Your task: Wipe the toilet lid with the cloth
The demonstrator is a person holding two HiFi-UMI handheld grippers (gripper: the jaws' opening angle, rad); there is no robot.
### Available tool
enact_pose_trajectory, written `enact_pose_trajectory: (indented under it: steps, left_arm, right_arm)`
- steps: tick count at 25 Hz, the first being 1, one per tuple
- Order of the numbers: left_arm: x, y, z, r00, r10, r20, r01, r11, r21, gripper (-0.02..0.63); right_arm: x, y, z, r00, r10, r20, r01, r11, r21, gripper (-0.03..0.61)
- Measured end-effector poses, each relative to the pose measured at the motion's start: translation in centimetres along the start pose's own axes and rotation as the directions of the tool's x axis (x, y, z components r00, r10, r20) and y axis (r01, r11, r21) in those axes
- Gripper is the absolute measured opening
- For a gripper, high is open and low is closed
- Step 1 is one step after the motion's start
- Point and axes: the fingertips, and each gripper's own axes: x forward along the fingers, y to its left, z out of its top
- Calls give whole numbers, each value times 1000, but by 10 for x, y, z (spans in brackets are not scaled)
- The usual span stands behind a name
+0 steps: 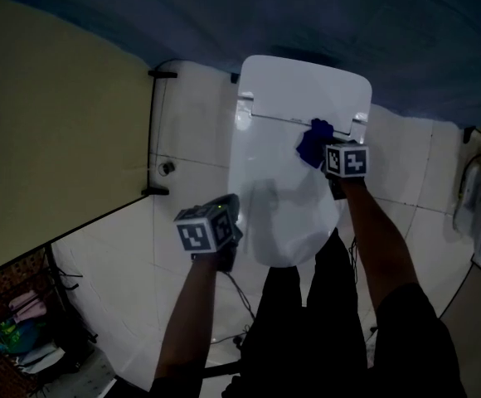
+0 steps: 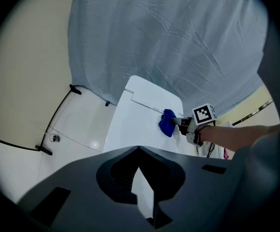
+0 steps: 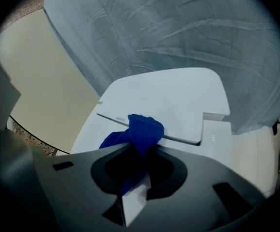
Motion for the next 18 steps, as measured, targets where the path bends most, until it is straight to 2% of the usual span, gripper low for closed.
enact_pose_trajectory:
  steps: [6,9,13,18]
  left_arm:
    - [2,-20,-21,999,29,-45,-26,997,72,-9]
    - [6,-31,-35,998,14,-60,-10,998,61,-8]
    - [5,-34,-39,997,18,-69,-11,995,101,-8]
    - [1,-33,-47,997,14,-74,-6,995,97,-8]
  right_arm:
    - [-30,-54,-15,999,-48,13,47,998,51,64]
    - [-41,-74,-23,997,-70,22,69,997,38,64]
    - [-47,-89,-29,996,-90,27,89,995,35,64]
    - [-58,-104,-37,991,-134,21,134,991,-3,64]
